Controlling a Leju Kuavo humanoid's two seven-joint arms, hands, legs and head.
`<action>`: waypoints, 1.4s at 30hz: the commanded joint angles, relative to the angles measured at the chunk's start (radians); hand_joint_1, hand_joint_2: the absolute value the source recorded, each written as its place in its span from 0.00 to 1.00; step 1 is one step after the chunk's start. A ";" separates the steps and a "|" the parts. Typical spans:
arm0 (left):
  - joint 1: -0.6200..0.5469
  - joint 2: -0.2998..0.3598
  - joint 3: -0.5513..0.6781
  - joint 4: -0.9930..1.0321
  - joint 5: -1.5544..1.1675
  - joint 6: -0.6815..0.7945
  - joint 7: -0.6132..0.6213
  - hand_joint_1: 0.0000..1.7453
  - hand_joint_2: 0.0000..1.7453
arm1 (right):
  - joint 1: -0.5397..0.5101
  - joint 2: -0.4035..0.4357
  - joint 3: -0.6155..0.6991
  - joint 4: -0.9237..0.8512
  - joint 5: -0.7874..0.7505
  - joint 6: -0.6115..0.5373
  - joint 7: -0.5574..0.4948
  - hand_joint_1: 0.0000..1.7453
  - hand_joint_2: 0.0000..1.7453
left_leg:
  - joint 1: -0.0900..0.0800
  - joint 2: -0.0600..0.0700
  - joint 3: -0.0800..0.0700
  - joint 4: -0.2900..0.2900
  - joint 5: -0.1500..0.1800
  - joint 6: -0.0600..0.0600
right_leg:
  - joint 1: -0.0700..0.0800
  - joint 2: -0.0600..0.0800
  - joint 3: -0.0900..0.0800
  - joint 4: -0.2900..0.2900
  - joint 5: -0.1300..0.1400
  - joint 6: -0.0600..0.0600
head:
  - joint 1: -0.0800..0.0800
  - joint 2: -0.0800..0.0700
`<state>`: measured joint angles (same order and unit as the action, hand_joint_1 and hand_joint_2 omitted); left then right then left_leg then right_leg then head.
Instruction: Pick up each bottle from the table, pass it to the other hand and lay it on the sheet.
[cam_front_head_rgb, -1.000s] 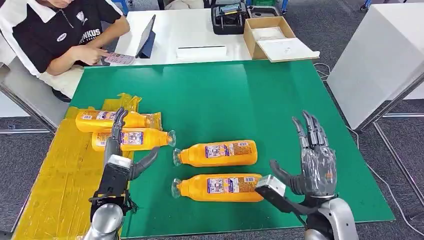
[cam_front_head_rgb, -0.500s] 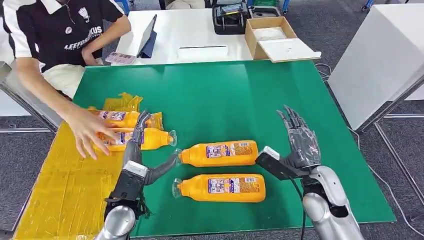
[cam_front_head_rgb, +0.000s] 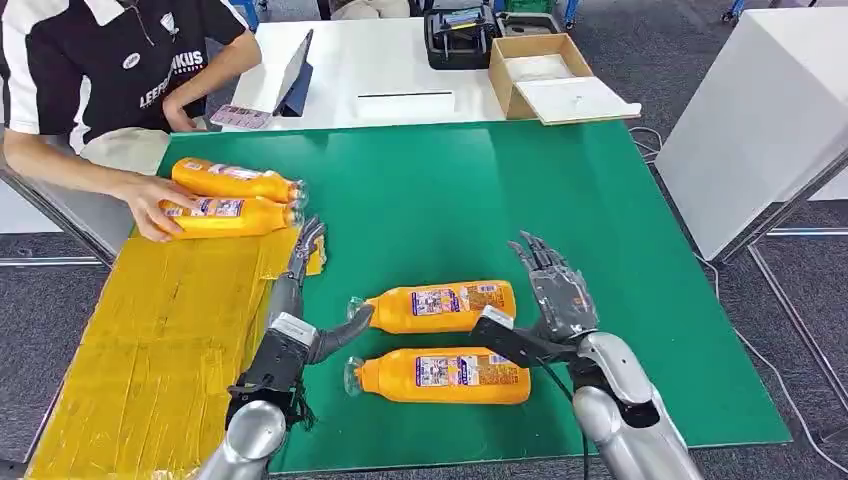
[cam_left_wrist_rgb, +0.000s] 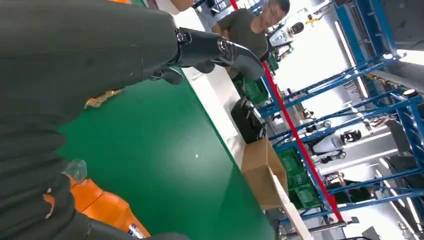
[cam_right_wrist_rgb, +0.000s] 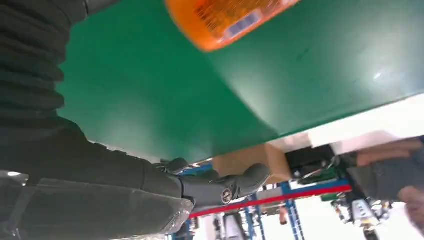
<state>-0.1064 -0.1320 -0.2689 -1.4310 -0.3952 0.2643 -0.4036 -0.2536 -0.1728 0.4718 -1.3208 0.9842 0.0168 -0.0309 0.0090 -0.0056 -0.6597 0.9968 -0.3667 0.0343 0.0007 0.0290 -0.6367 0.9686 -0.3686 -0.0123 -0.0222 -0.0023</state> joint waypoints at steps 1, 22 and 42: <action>-0.047 0.023 -0.024 0.128 0.022 0.040 0.002 0.00 1.00 | -0.141 0.094 0.157 0.229 0.051 -0.014 0.019 0.00 1.00 | -0.002 0.003 0.006 -0.001 -0.002 -0.002 | -0.001 0.001 0.005 0.000 -0.002 0.001 | 0.000 0.000; -0.047 0.012 0.002 0.121 0.024 0.056 0.026 0.00 1.00 | -0.279 0.196 0.251 0.545 0.242 0.004 0.153 0.00 1.00 | -0.001 0.001 0.003 0.000 0.000 -0.004 | -0.001 -0.001 0.003 0.001 -0.002 0.001 | 0.000 0.000; -0.048 0.003 0.019 0.101 0.018 0.050 0.048 0.00 1.00 | -0.353 0.253 0.132 0.673 0.216 0.063 0.218 0.00 1.00 | -0.002 0.001 0.004 0.001 -0.001 -0.004 | -0.001 -0.002 0.004 0.002 -0.003 0.001 | 0.000 0.000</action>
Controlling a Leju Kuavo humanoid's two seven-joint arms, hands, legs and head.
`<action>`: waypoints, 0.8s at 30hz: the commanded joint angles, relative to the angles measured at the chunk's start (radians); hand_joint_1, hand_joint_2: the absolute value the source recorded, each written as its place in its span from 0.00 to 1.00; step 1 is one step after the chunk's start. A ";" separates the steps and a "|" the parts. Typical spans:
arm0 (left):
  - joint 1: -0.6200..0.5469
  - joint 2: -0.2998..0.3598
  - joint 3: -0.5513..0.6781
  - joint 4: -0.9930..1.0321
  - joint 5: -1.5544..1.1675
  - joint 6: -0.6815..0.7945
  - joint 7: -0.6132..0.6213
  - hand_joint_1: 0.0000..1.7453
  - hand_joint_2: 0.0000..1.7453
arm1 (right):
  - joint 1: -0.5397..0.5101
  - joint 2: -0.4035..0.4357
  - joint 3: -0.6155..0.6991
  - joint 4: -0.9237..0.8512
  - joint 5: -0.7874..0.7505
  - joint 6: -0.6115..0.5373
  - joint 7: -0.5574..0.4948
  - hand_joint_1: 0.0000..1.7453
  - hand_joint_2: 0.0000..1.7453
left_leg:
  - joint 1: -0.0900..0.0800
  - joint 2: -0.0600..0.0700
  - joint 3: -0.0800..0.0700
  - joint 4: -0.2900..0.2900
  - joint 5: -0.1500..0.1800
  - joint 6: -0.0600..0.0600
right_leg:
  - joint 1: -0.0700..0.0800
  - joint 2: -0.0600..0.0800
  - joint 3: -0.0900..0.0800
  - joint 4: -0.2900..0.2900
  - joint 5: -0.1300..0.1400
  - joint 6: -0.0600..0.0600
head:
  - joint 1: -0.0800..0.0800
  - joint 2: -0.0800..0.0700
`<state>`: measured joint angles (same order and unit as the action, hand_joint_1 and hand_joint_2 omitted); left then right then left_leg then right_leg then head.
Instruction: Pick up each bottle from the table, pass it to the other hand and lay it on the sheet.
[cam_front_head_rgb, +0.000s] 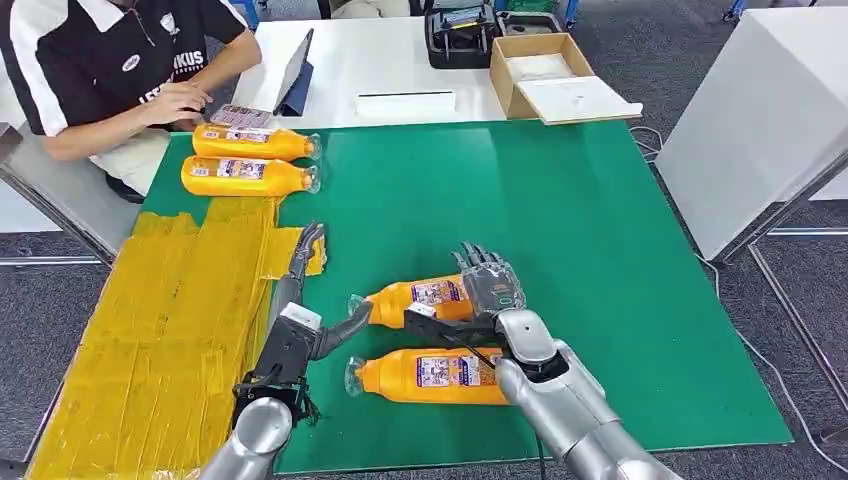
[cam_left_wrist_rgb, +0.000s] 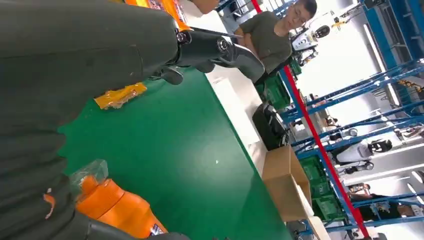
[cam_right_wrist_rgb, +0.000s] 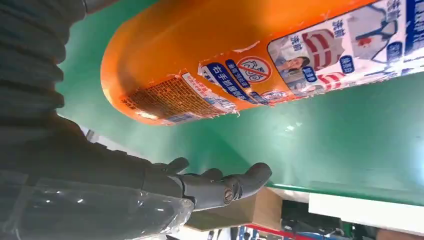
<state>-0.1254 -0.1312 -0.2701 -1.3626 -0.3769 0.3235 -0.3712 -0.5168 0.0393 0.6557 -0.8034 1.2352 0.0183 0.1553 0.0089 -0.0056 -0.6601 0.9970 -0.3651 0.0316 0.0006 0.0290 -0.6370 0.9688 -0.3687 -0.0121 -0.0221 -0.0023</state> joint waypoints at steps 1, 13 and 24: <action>-0.036 0.000 0.020 0.037 0.001 -0.011 0.019 0.00 1.00 | -0.100 0.044 -0.067 0.175 -0.050 0.075 0.031 0.00 1.00 | -0.002 0.001 0.005 0.002 -0.003 -0.002 | -0.001 -0.002 0.004 0.002 -0.003 0.001 | 0.000 0.000; -0.084 -0.006 -0.002 0.090 0.028 -0.001 0.022 0.00 1.00 | -0.205 0.041 -0.186 0.409 -0.122 0.203 0.039 0.00 1.00 | -0.001 -0.002 0.003 0.000 0.000 -0.001 | -0.001 -0.004 0.003 0.001 -0.002 0.000 | 0.000 0.000; -0.092 -0.015 0.000 0.089 0.038 -0.002 0.020 0.00 1.00 | -0.213 0.030 -0.187 0.409 -0.097 0.197 0.050 0.00 1.00 | -0.001 -0.002 0.003 0.001 0.001 -0.001 | -0.001 -0.004 0.003 0.000 -0.001 0.000 | 0.000 0.000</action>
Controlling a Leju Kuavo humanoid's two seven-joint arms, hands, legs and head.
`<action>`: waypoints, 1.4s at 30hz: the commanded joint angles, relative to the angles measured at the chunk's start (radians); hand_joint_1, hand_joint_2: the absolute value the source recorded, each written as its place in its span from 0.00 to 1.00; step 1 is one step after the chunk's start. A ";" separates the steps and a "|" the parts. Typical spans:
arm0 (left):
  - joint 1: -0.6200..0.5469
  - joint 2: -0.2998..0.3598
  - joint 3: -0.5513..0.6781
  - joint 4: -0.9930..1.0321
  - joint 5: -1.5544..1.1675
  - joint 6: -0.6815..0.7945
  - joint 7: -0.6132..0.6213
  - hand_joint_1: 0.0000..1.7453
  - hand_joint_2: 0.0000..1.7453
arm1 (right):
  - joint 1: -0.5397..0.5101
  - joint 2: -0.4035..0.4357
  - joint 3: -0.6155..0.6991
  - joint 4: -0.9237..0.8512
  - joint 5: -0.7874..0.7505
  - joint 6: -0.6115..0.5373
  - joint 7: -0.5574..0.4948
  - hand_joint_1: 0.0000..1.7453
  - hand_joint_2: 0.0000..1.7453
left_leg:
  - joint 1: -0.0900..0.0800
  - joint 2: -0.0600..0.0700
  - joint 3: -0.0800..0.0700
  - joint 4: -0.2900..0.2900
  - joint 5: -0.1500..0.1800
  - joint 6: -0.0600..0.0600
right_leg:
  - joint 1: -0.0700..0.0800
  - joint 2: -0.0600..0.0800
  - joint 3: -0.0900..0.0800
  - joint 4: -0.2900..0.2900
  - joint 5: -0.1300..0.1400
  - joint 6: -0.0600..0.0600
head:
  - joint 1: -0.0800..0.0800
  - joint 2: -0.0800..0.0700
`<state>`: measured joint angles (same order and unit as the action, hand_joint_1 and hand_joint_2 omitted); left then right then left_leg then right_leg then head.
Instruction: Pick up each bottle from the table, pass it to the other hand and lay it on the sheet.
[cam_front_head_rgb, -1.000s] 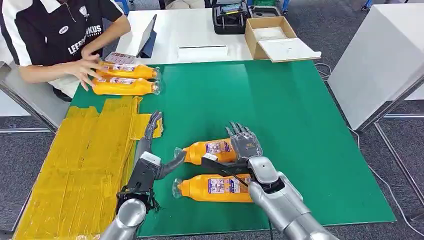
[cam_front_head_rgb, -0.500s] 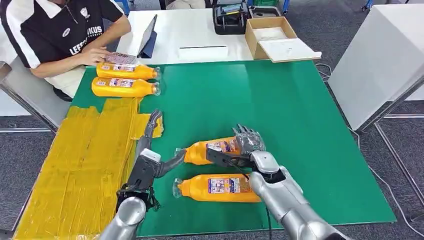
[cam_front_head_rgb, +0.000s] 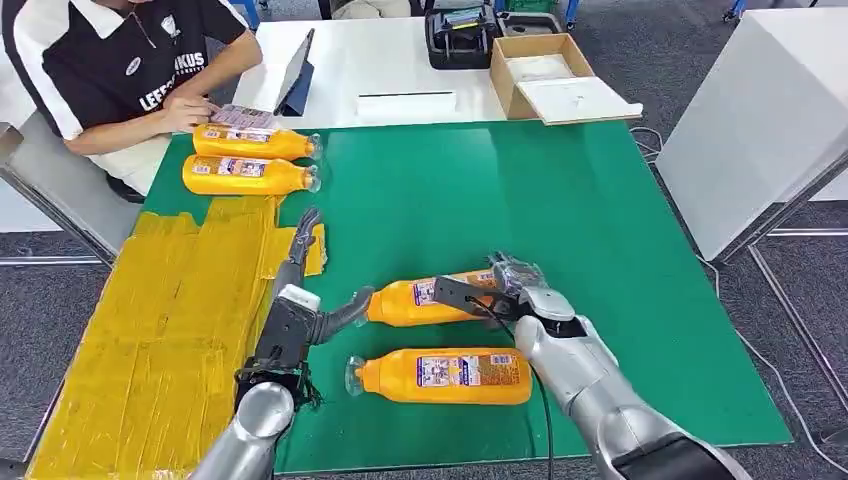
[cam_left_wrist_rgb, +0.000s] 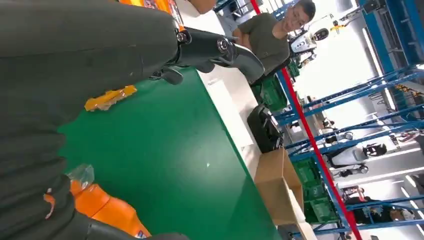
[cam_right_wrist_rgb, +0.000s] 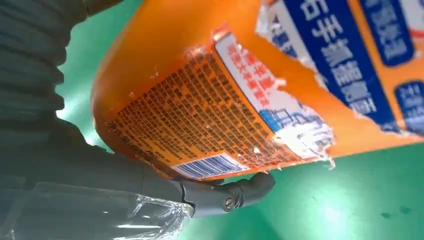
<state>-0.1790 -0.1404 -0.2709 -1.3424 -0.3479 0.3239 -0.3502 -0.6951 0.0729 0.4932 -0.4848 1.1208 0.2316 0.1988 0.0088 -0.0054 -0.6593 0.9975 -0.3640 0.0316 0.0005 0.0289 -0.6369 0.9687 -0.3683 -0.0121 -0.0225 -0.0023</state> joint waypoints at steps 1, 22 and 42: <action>-0.040 -0.007 0.003 0.070 0.010 -0.002 -0.001 0.00 1.00 | -0.037 -0.003 -0.015 0.092 0.032 -0.023 0.014 0.00 1.00 | -0.002 -0.003 0.003 0.000 -0.001 -0.001 | -0.001 -0.005 0.004 0.001 -0.003 0.001 | 0.000 0.000; -0.042 -0.017 0.053 0.096 0.018 -0.011 -0.037 0.00 1.00 | 0.013 0.018 0.148 -0.057 0.214 -0.213 -0.165 0.00 1.00 | -0.001 0.001 0.004 0.000 -0.002 -0.001 | -0.001 -0.002 0.004 0.001 -0.002 0.000 | 0.000 0.000; -0.054 -0.011 0.035 0.118 0.052 -0.011 -0.058 0.00 1.00 | 0.031 -0.013 0.157 -0.013 0.119 -0.144 -0.297 0.00 1.00 | -0.002 -0.003 0.004 0.000 -0.002 -0.002 | -0.001 -0.006 0.005 0.001 -0.004 0.001 | 0.000 0.000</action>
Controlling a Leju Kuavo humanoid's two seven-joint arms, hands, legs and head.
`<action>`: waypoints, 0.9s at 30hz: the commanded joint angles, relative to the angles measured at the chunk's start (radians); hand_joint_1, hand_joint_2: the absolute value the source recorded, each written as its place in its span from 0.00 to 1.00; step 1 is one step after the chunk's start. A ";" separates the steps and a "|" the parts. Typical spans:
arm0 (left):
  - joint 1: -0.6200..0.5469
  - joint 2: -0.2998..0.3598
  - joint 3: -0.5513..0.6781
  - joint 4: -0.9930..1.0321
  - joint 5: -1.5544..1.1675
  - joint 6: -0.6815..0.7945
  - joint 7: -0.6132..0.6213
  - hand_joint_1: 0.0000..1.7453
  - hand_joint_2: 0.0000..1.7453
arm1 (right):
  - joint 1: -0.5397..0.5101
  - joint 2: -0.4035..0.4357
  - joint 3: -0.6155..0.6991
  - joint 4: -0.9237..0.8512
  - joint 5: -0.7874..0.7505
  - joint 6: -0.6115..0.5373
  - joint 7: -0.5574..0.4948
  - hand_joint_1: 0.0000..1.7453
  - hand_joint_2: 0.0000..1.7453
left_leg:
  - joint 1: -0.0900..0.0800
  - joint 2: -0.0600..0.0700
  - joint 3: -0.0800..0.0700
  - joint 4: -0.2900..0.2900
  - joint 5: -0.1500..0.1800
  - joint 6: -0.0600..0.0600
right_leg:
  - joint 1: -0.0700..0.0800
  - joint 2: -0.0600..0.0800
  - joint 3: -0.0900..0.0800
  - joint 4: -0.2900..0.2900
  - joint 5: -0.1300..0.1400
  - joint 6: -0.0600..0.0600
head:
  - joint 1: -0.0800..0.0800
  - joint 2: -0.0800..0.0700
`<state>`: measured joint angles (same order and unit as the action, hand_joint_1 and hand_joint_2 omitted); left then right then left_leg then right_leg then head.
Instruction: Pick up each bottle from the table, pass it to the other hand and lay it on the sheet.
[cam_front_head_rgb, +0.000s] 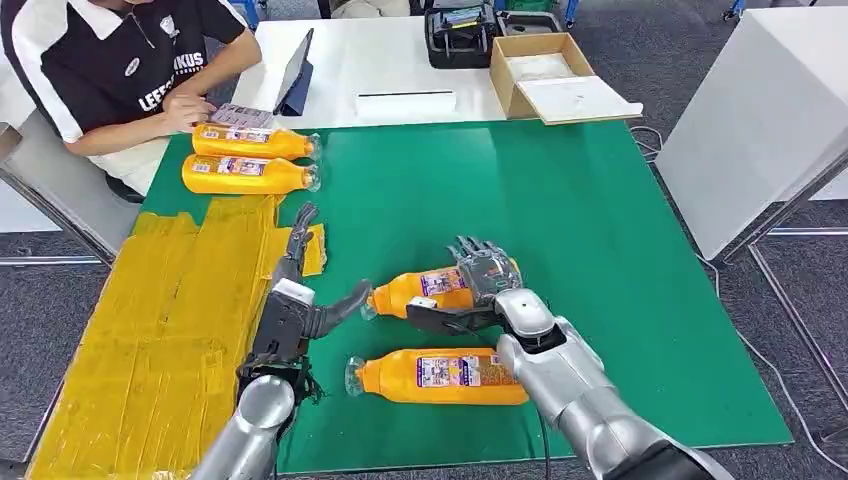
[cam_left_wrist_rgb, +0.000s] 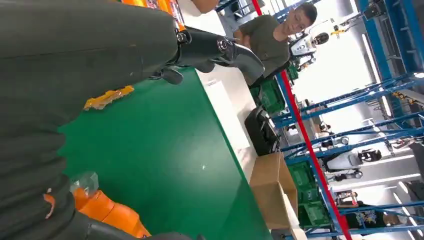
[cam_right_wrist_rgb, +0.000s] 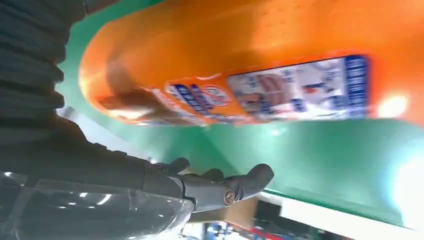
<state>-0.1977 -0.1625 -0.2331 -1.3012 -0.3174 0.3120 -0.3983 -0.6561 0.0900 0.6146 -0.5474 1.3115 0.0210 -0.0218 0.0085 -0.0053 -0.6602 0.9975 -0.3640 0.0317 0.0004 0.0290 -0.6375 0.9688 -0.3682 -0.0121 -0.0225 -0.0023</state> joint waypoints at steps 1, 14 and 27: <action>-0.033 0.013 -0.005 0.073 0.024 0.002 -0.010 0.00 1.00 | -0.011 -0.027 0.022 0.064 -0.099 0.108 -0.071 0.00 1.00 | -0.001 -0.003 0.004 0.000 -0.001 -0.002 | -0.001 -0.005 0.005 0.001 -0.003 0.000 | 0.000 0.000; -0.011 0.011 -0.040 0.014 0.039 0.009 -0.014 0.00 1.00 | -0.018 -0.071 -0.063 0.126 -0.242 0.247 -0.032 0.00 1.00 | 0.000 -0.003 0.004 0.000 -0.001 -0.001 | 0.000 -0.004 0.005 -0.001 -0.002 0.001 | 0.000 0.000; 0.037 0.066 0.056 0.046 0.065 0.041 -0.045 0.00 1.00 | -0.042 0.035 -0.067 0.123 -0.208 0.140 0.092 1.00 1.00 | -0.002 0.002 0.009 -0.001 -0.003 -0.001 | -0.001 -0.001 0.009 0.000 -0.002 0.001 | 0.000 0.000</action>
<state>-0.1651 -0.1461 -0.2445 -1.3195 -0.2812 0.3342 -0.4223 -0.6726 0.0576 0.5661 -0.5001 1.0860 0.1965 0.0408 0.0078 -0.0053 -0.6553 0.9972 -0.3658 0.0339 0.0001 0.0286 -0.6321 0.9685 -0.3687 -0.0114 -0.0221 -0.0023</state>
